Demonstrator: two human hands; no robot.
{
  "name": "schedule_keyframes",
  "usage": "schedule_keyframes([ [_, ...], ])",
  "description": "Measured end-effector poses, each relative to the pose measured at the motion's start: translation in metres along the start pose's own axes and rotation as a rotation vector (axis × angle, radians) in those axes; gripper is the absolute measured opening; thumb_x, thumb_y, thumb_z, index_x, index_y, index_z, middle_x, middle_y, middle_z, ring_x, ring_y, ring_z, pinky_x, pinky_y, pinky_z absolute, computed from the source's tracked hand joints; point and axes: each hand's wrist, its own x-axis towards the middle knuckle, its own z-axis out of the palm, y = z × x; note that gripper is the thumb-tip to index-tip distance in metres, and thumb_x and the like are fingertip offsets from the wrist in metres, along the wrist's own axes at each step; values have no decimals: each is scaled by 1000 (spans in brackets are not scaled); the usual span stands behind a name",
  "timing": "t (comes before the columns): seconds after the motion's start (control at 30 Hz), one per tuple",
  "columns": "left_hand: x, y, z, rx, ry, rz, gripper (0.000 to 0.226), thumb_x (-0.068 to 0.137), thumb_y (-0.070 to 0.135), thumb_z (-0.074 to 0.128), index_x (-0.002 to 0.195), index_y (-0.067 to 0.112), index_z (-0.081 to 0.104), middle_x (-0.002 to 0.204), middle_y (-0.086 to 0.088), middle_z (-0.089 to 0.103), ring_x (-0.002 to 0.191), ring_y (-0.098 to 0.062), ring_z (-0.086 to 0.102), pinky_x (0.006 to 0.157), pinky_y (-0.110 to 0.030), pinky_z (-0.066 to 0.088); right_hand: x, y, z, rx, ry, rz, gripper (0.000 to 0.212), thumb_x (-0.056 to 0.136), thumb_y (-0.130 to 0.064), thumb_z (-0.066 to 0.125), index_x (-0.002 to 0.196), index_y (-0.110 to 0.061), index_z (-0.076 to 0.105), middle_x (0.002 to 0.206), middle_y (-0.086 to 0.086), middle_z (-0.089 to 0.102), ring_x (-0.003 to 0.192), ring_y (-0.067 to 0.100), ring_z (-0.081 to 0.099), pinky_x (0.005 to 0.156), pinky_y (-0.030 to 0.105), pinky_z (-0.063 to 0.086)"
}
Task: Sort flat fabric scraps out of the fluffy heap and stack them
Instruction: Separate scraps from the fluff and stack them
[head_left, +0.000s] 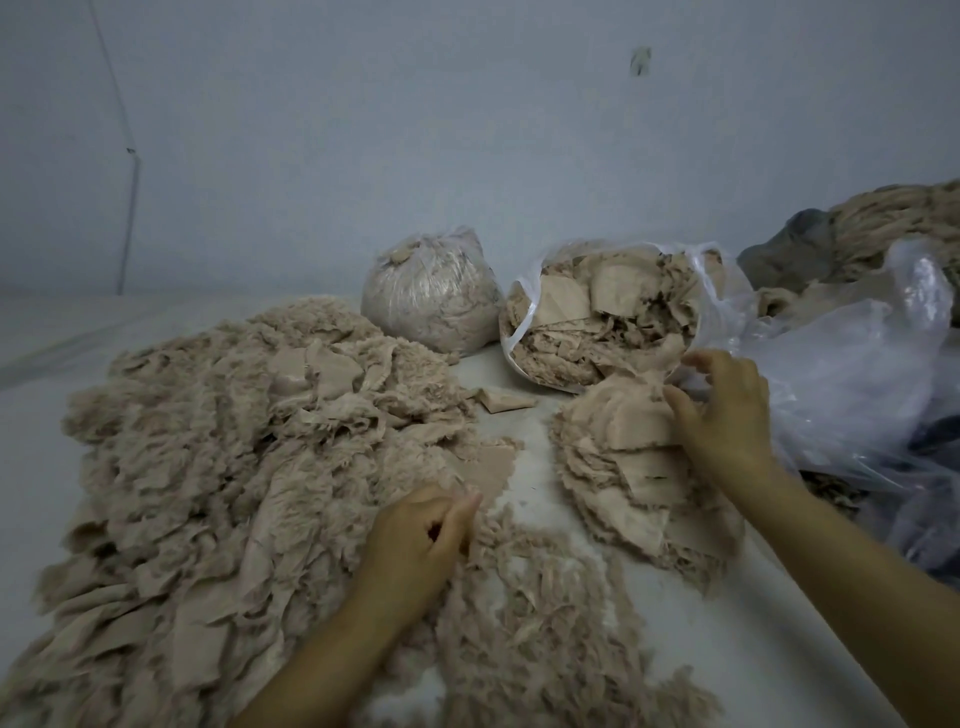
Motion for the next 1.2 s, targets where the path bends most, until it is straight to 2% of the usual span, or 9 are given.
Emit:
schedule_keyframes([
  [0.1, 1, -3, 1, 181, -51, 91, 8, 90, 18, 62, 91, 14, 69, 90, 5, 60, 84, -7, 53, 72, -10, 37, -10, 2, 5, -176, -280, -80, 26, 92, -24, 55, 116, -19, 64, 119, 5, 63, 116, 27, 51, 102, 45, 36],
  [0.17, -2, -7, 3, 302, -149, 94, 24, 89, 21, 62, 113, 16, 63, 108, 5, 54, 102, -10, 47, 84, -12, 33, -19, 4, 7, -255, -314, -127, 26, 94, -22, 53, 118, -18, 64, 123, 3, 61, 121, 26, 48, 106, 42, 29],
  [0.3, -1, -16, 4, 412, -256, 30, 57, 87, 23, 58, 140, 24, 38, 130, 6, 37, 118, -6, 31, 94, -9, 21, -53, -28, 10, 133, -182, -230, 16, 92, -13, 58, 103, -13, 69, 105, 3, 66, 99, 21, 57, 89, 31, 40],
  [0.5, 2, -14, 2, 223, -63, -26, 36, 81, -6, 58, 113, 11, 64, 109, 0, 58, 99, -8, 52, 82, 3, 28, -108, -60, 56, 107, -764, -292, 43, 89, -46, 60, 128, -27, 55, 120, 1, 54, 113, 16, 47, 99, 29, 39],
  [0.7, 8, -9, -16, 166, 360, -128, 12, 88, 19, 61, 96, 27, 58, 92, 9, 54, 84, -9, 54, 74, -27, 48, -123, -66, 63, 325, -687, -333, 43, 90, -31, 63, 131, -33, 50, 118, -2, 52, 112, 12, 45, 97, 21, 36],
  [0.83, 9, -16, -17, 393, 41, -324, 38, 84, 36, 66, 117, 22, 53, 107, 3, 53, 96, -16, 53, 79, -29, 45, -125, -60, 60, 370, -634, -291, 19, 95, -25, 58, 110, -25, 68, 105, -4, 62, 101, 9, 50, 84, 9, 34],
  [1.03, 9, 0, -7, -501, 57, -394, 15, 84, 6, 66, 93, 16, 59, 73, 7, 66, 67, -2, 63, 57, -13, 48, -131, -76, 53, 496, -705, -194, 44, 80, -57, 63, 109, -24, 64, 104, -10, 59, 98, 6, 52, 84, 17, 41],
  [1.13, 8, 4, -5, -609, 21, -378, 13, 86, 6, 63, 95, 14, 59, 67, 4, 65, 61, -5, 62, 54, -17, 49, -130, -77, 52, 641, -572, -92, 7, 88, -21, 67, 86, -16, 63, 82, -6, 61, 75, 5, 55, 70, 19, 43],
  [1.2, 10, 3, -8, -635, 102, -421, 13, 88, 4, 60, 95, 15, 59, 76, 0, 66, 62, -7, 62, 56, -19, 51, -122, -73, 51, 737, -498, 72, 17, 92, -11, 60, 75, -11, 59, 72, -1, 57, 65, 6, 50, 64, 19, 42],
])
